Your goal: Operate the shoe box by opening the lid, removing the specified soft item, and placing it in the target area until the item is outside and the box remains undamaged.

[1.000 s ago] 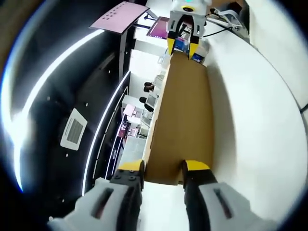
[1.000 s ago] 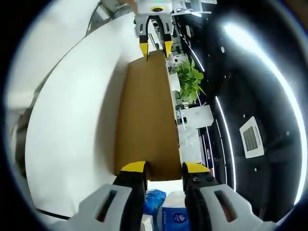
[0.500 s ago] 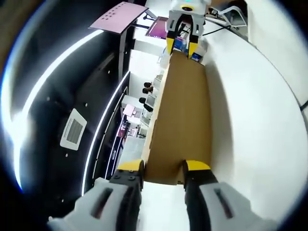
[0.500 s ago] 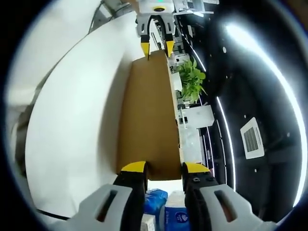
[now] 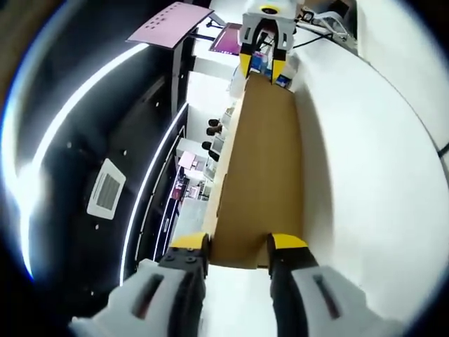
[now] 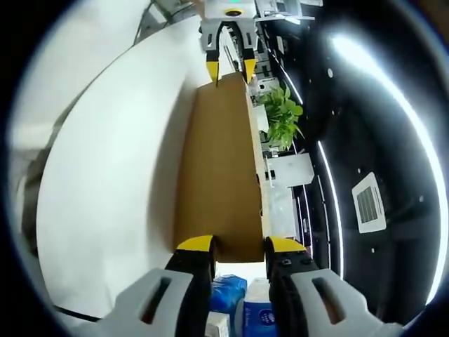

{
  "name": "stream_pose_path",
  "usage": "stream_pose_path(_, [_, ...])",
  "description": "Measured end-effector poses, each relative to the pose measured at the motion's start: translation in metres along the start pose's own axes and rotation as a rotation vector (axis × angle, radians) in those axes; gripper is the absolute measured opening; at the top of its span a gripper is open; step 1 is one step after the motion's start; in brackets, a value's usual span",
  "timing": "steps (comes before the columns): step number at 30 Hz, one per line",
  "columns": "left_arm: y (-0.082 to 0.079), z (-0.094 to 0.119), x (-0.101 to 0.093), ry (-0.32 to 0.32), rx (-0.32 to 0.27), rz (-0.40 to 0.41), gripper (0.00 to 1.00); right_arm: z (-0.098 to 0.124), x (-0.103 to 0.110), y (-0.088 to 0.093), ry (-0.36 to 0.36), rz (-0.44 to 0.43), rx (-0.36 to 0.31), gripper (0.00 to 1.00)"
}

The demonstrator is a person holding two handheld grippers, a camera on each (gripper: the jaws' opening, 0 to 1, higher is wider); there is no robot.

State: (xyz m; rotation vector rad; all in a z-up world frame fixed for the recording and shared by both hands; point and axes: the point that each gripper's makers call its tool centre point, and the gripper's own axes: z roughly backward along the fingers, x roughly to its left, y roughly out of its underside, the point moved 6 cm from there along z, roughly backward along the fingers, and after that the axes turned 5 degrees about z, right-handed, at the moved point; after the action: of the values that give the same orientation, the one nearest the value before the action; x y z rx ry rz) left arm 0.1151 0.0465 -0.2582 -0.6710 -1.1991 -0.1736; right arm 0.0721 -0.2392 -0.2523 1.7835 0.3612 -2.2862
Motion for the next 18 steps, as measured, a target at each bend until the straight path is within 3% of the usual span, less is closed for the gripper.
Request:
stream_pose_path(7, [0.0003, -0.0012, -0.0040, -0.023, 0.010, -0.041, 0.34, 0.0000, 0.0013, -0.0001, 0.008, 0.010, 0.000, 0.27])
stream_pose_path(18, [-0.0007, -0.0006, -0.0042, -0.047, 0.004, -0.030, 0.33, -0.0001, 0.0031, -0.0003, 0.016, -0.004, -0.005, 0.27])
